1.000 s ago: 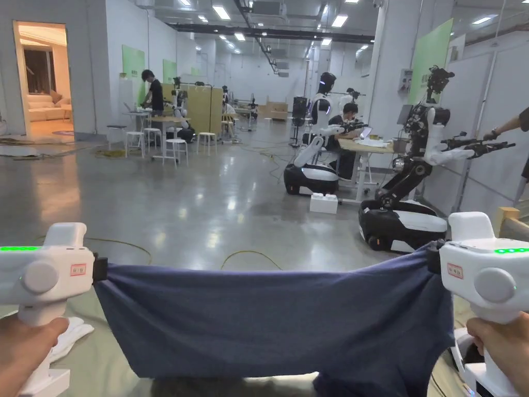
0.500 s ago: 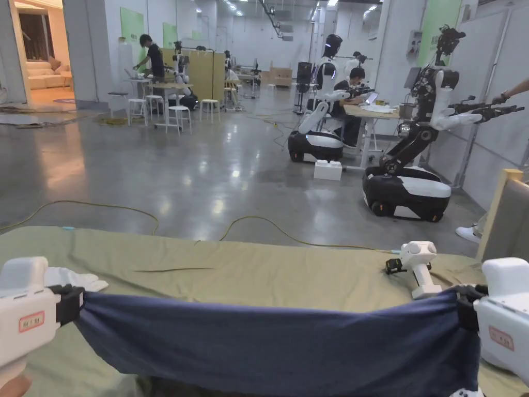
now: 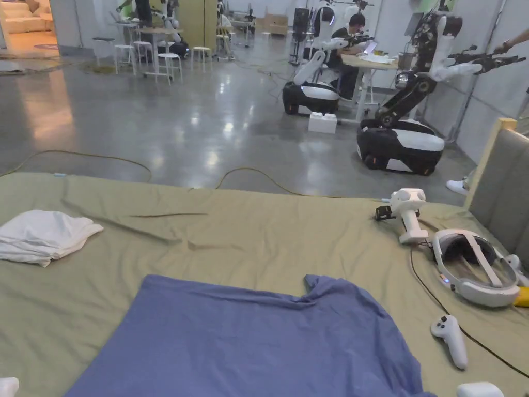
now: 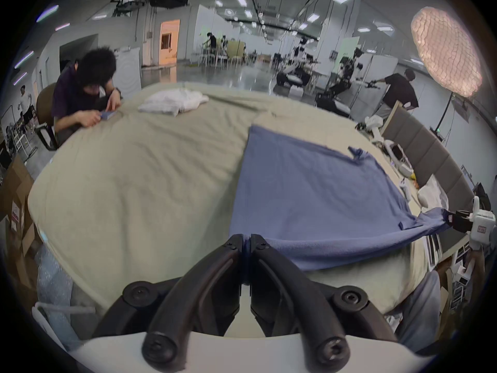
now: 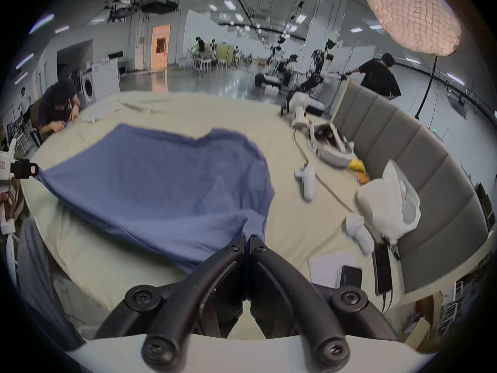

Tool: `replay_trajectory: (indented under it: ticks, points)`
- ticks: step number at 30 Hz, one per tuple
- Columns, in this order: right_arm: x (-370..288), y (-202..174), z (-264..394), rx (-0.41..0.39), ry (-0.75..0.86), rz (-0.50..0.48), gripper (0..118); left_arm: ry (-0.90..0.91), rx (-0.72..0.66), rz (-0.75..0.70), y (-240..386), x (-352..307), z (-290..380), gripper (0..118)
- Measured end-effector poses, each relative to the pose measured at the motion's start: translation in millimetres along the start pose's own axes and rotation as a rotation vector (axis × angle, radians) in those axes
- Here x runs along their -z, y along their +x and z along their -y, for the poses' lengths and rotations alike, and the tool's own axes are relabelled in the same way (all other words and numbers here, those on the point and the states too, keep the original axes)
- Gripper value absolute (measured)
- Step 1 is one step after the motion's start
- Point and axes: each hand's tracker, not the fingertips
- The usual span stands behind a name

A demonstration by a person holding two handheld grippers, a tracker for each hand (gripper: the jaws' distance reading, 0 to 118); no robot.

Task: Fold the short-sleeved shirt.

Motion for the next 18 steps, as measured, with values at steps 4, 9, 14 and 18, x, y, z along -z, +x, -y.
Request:
replay_trajectory:
  ticks: [4, 9, 14, 18]
  points:
    - [14.4, -8.7, 34.5, -0.059, -0.121, 0.014, 2, -0.094, 0.042, -0.003, -4.4, 17.1, 21.4, 6]
    - [27.1, -13.7, 60.7, -0.117, -0.204, 0.023, 2, -0.188, 0.146, -0.021, 2.4, 32.3, 30.2, 6]
    - [38.7, -13.9, 68.4, -0.111, -0.245, 0.015, 2, -0.224, 0.169, -0.049, 10.6, 38.1, 29.3, 6]
    - [37.2, -15.6, 62.3, -0.104, -0.260, 0.013, 17, -0.231, 0.118, -0.040, 10.3, 34.8, 25.8, 19]
